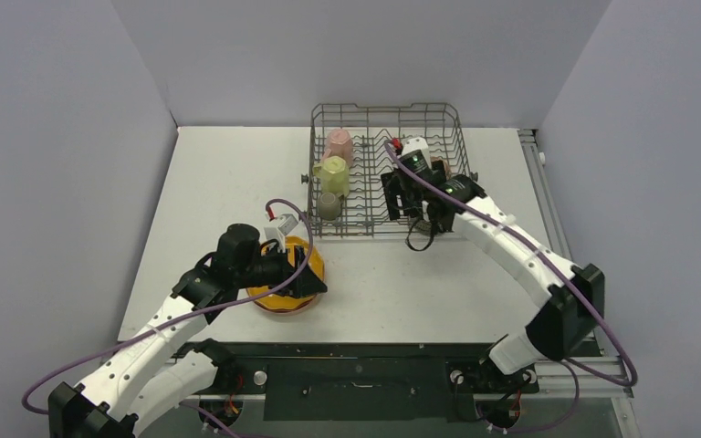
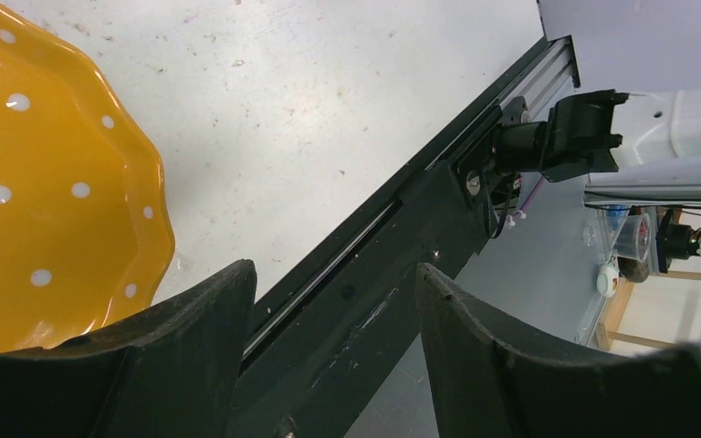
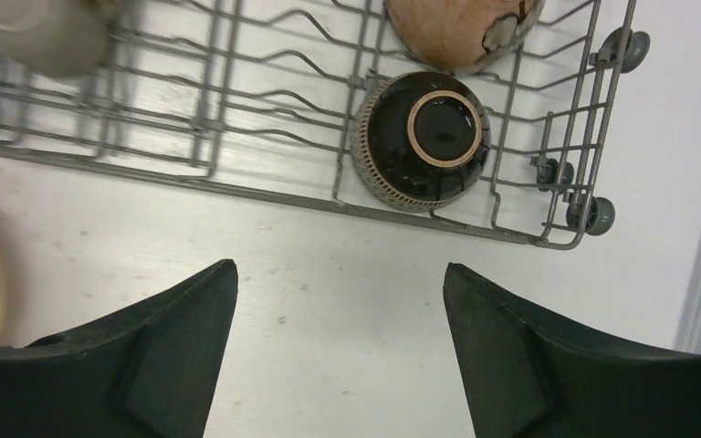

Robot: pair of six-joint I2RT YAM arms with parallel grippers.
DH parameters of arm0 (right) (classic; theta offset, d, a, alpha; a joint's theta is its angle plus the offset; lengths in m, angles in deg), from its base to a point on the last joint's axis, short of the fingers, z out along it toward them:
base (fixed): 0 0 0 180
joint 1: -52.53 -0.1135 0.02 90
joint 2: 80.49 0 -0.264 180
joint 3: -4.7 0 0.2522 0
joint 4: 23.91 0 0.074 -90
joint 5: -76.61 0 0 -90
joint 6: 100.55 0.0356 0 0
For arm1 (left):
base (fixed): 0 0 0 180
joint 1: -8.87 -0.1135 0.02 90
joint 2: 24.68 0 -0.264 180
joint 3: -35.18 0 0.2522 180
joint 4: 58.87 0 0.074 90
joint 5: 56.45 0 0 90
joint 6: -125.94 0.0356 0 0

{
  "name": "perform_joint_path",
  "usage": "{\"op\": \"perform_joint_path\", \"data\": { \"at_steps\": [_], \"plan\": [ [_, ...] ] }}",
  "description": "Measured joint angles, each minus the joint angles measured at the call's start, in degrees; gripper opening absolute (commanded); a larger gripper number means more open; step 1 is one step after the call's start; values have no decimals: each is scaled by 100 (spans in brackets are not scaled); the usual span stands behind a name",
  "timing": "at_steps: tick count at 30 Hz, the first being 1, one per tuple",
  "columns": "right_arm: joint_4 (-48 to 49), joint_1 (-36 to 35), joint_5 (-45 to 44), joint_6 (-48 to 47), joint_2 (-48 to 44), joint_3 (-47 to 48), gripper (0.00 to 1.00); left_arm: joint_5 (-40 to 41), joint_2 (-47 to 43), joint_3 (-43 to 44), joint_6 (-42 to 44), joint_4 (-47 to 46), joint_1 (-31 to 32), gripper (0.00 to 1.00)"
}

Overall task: Load the mixed dishes into the dish rack
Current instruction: Turn the bowl upside down on the dish rack.

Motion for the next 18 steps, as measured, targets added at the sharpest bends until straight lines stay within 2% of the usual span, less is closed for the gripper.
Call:
{"op": "perform_joint_path", "data": {
  "at_steps": [5,11,18],
  "plan": [
    [450,-286,238,393,-1117,-647,75,168,2,0,13,74,0,62],
    [535,-807,254,651,-1379,-1497,72,402,2,0,20,146,0,62],
    [514,-562,-138,678,-1906,-2085,62,673,2,-2,17,205,26,63]
  ]
}}
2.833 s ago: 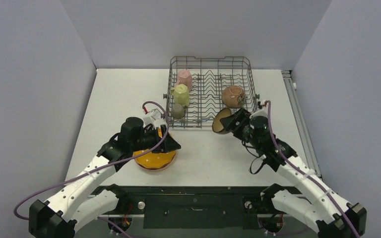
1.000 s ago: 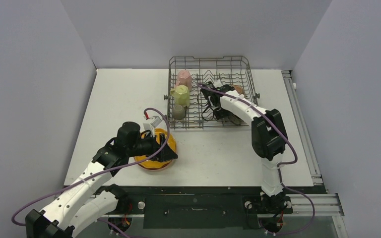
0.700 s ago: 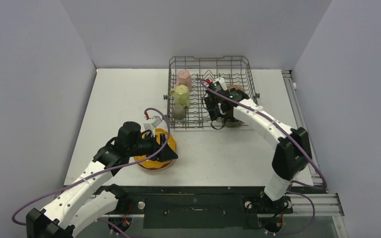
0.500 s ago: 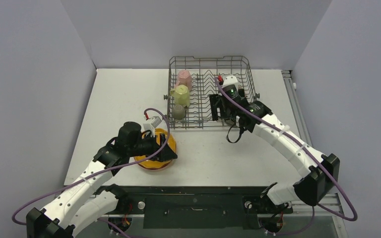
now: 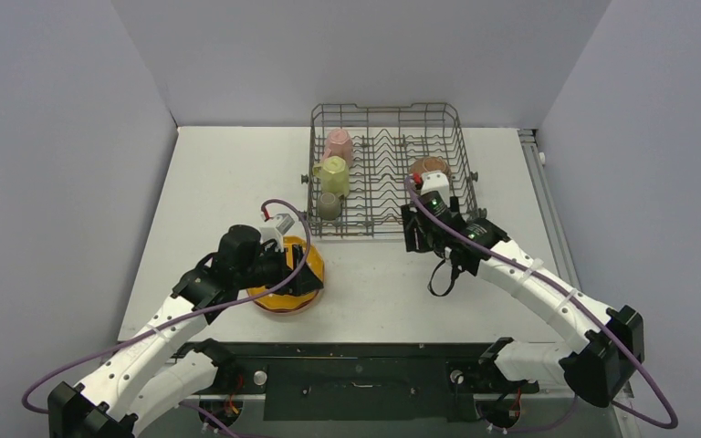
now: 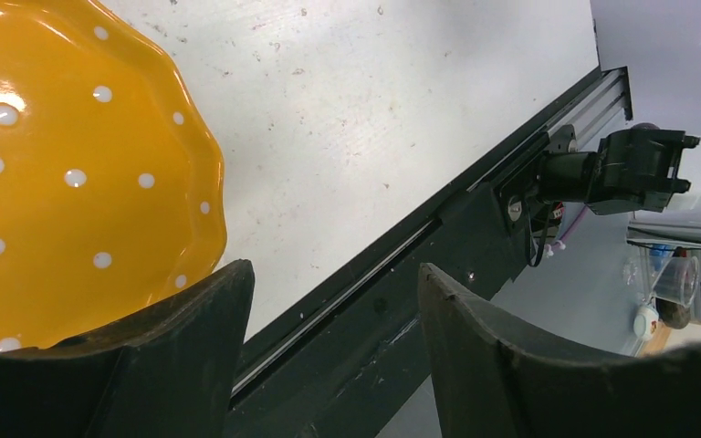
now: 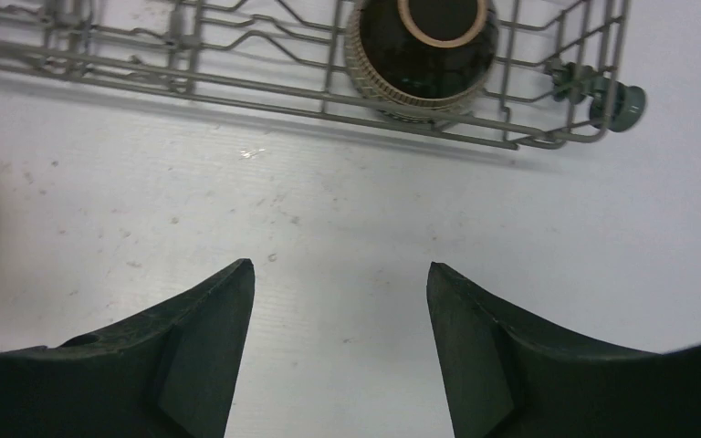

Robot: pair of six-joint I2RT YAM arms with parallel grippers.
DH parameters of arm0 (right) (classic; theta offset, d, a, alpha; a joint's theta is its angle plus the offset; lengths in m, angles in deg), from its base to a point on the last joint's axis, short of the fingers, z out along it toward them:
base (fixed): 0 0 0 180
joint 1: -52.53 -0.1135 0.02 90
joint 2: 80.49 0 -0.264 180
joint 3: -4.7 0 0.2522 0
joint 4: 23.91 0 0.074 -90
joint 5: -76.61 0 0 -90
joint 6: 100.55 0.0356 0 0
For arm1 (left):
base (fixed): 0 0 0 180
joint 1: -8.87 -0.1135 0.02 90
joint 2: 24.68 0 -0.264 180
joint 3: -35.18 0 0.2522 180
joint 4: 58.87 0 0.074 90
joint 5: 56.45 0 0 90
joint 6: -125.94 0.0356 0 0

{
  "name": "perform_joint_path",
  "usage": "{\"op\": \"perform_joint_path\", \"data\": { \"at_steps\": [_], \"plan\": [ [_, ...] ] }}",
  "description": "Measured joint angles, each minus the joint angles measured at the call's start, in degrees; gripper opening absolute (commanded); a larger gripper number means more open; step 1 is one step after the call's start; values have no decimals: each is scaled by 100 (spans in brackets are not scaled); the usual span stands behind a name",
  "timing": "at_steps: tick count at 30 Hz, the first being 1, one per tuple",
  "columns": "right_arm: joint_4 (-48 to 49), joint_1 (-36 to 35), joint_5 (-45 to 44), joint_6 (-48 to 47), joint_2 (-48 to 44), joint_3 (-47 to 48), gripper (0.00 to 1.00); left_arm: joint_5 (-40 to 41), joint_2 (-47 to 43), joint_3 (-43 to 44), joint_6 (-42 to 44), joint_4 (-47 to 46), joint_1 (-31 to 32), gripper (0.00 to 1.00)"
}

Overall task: Load the mixed dishes into the dish rack
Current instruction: Turn the bowl upside down on the dish rack, then move the plate to the center of the board.

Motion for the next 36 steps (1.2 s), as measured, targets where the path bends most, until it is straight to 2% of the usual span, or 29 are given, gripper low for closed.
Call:
{"op": "perform_joint_path", "data": {
  "at_steps": [13,17,19,21,24,29,36],
  "plan": [
    [437,2090,79,37,-177,-385,52,1209,0,0,-59,350,428,66],
    [702,2649,289,192,83,-369,50,1600,-9,0,-149,485,433,74],
    [774,2686,470,258,184,-369,52,1845,-48,2,-225,595,433,79],
    [931,2514,713,348,181,-413,57,2146,-118,26,-291,793,431,84],
    [1274,1950,1054,527,63,-590,63,2658,-173,291,-323,1296,352,99],
    [1943,557,1602,1108,-219,-1167,71,3449,-149,938,-262,1746,-59,96],
    [2883,-914,1849,1954,-149,-1484,74,3689,568,1231,221,1784,-1097,96]
  ]
}}
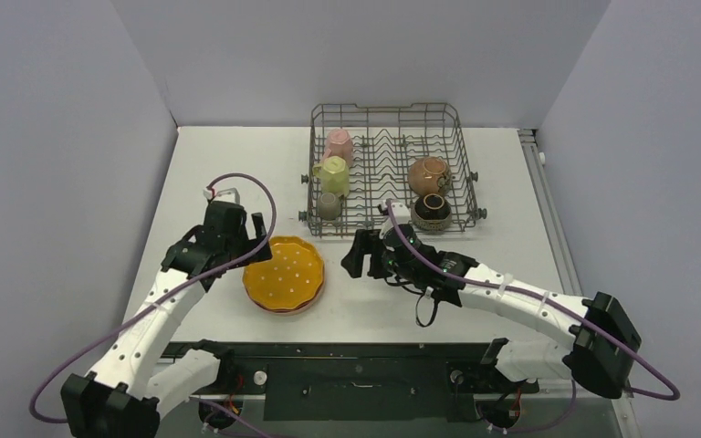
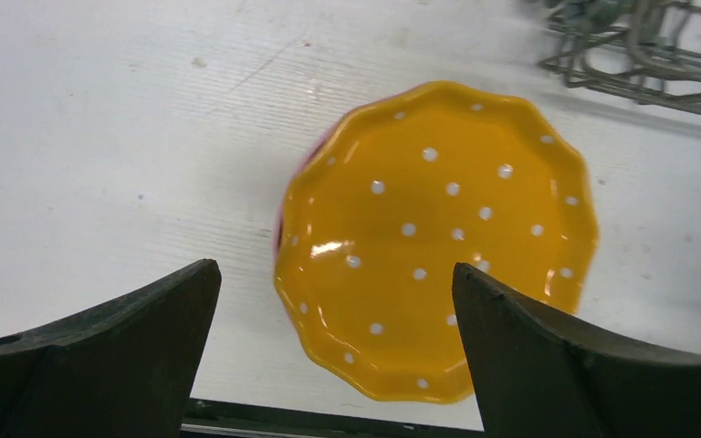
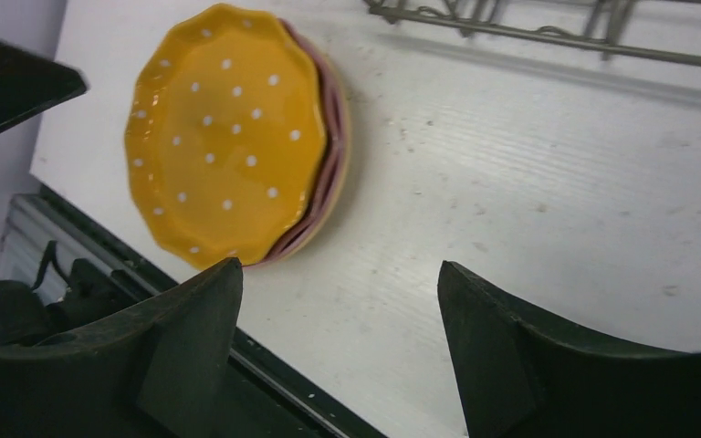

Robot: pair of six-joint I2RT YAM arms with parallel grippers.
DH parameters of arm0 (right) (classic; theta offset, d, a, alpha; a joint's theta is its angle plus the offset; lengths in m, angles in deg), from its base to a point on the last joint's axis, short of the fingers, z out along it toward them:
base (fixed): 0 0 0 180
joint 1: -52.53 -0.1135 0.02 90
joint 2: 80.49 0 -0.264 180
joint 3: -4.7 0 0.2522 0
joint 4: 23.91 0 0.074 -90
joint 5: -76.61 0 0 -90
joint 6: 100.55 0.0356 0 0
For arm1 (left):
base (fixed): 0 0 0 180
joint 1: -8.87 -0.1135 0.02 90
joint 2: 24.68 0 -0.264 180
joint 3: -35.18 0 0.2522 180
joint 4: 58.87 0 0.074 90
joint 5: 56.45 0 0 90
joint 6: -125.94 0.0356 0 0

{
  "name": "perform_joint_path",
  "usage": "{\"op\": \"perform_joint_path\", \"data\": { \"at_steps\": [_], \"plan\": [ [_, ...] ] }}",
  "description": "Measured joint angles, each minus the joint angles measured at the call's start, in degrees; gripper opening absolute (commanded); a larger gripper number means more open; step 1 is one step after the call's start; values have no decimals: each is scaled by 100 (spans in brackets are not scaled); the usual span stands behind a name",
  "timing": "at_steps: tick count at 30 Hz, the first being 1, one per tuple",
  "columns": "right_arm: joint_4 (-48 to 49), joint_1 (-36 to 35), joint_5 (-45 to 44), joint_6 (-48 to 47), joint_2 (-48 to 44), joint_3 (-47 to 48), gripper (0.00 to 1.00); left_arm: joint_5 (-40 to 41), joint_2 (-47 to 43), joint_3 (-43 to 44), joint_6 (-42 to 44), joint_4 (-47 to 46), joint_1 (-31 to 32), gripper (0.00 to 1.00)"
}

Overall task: Load the mixed dishes into the dish rack
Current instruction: Move the plate to the center of the board.

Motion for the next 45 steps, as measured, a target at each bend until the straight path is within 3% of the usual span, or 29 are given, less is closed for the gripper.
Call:
{"op": "perform_joint_path", "data": {
  "at_steps": [7,16,22,29,38,45],
  "plan": [
    [962,-632,-7,708,820,-2,74,-72,1143,0,859,-168,-922,96],
    [1829,-708,125,1462,1954,-15,73,-741,2144,-4,1235,-603,-1257,99],
    [2343,-713,378,1792,2588,-15,70,-1484,2830,-9,1204,-907,-1364,84],
    [3158,-713,651,2245,3248,59,51,-2079,3110,-9,1117,-1209,-1405,62],
    [4024,-669,704,2739,3272,-446,25,-1552,3088,-68,929,-1467,-973,59],
    [4404,-669,682,2973,2809,-1213,17,-1032,2780,-553,479,-2295,-175,59]
  ]
}}
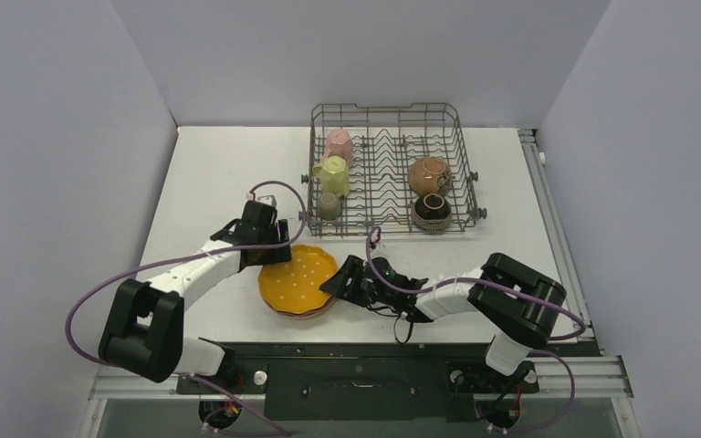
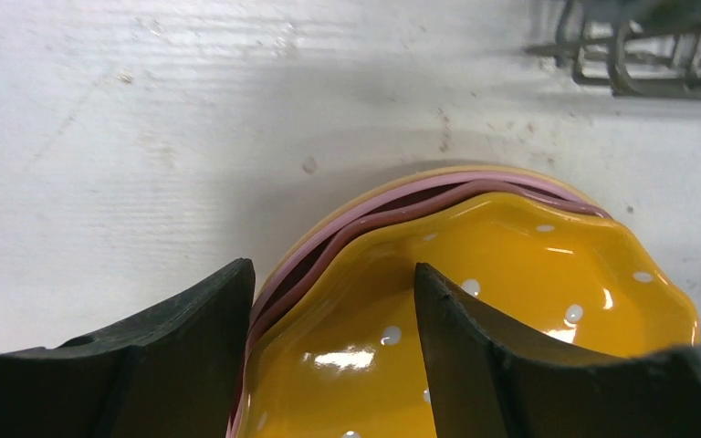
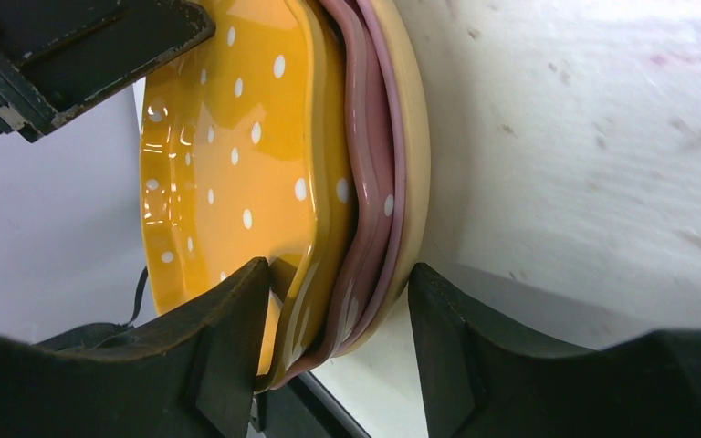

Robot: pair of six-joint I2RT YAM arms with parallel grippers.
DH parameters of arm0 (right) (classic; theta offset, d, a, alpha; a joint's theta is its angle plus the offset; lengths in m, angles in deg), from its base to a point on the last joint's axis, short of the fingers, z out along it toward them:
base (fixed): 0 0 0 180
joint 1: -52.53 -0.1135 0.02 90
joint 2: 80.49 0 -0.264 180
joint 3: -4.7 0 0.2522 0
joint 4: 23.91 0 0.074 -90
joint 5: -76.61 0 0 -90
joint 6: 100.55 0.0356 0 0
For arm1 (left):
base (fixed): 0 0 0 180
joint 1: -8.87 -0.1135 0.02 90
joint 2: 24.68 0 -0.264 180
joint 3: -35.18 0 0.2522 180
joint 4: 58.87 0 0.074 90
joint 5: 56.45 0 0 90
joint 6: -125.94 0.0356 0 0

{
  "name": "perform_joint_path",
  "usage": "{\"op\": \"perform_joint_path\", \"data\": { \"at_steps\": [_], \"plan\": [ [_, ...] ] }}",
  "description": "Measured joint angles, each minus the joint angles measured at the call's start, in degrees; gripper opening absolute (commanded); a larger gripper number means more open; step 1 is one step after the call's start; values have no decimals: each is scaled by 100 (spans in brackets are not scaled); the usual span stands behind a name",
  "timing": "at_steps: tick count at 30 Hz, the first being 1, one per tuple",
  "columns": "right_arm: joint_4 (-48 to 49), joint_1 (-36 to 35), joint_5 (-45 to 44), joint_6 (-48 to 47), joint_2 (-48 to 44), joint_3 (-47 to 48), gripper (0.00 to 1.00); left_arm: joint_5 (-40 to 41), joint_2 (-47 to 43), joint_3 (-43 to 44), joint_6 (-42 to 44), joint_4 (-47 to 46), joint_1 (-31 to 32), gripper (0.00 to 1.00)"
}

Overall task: Load the mixed dishes into the dish rack
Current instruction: Move the plate to the center of the board.

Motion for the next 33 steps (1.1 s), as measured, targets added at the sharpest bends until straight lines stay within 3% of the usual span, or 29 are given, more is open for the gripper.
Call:
{"op": "perform_joint_path", "data": {
  "at_steps": [10,15,19,21,25,33],
  "plan": [
    [-297,-2,-208,15,-1766,-1622,15,474,-776,-859,-1029,-754,1709,60],
    [-1379,-48,-518,-11,-3191,-2188,16,682,-772,-868,-1480,-820,2638,61],
    [-2793,-85,-927,-136,-4481,-2389,18,678,-776,-876,-1917,-861,3355,62],
    [-3423,-87,-1126,-160,-4986,-2396,21,651,-774,-883,-2103,-887,3602,64],
    [-4358,-109,-1467,-256,-5624,-2352,38,472,-815,-885,-2367,-826,3939,72],
    [-5991,-153,-2017,-953,-5425,-796,61,203,-1224,-584,-2293,278,3838,87]
  ]
}}
